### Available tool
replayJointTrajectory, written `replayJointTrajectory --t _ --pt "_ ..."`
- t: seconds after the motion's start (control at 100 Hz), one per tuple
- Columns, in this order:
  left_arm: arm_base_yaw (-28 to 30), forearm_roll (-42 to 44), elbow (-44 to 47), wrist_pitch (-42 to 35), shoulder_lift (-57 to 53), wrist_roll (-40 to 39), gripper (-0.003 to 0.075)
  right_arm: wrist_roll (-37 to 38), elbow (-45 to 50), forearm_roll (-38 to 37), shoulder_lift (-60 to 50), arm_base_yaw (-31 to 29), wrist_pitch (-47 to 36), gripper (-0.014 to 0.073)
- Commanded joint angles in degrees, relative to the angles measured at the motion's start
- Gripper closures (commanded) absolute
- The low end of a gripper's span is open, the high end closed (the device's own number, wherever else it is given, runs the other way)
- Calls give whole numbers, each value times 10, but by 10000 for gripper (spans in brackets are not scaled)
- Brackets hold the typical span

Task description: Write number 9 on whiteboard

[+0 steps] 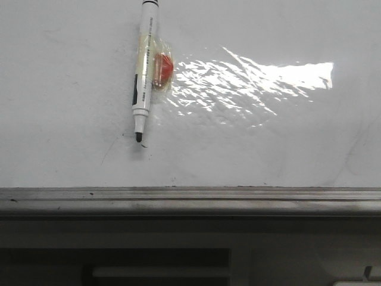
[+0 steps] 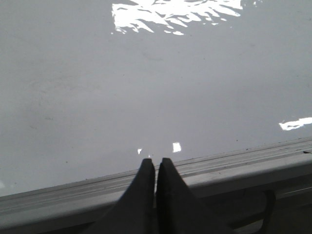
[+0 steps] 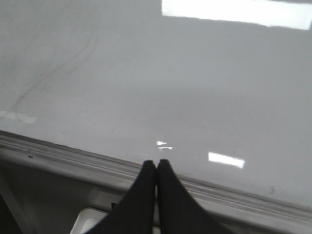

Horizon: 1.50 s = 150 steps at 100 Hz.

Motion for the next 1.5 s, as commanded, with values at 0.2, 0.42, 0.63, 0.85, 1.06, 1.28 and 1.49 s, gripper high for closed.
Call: replayJointTrajectory --t 0.2,0.42,0.63,0.85,1.06,1.28,1.49 --pt "-5 -1 11 -41 -16 -4 741 -3 16 -8 -8 -2 -9 635" --pt "-5 -1 11 -41 -16 -4 741 -3 16 -8 -8 -2 -9 635" --pt "-5 -1 11 -41 -16 -4 741 -3 16 -8 -8 -2 -10 635" --pt "-5 7 11 -44 -16 1 741 -4 16 -54 -8 -2 -60 635" --pt "-5 -234 11 -123 -16 3 741 -4 16 79 -8 -2 -237 635" --pt "-6 -500 9 -212 -16 3 741 -4 14 281 -8 -2 -350 635" --pt "-6 -532 -15 -205 -12 14 741 -4 -31 361 -8 -2 -281 635"
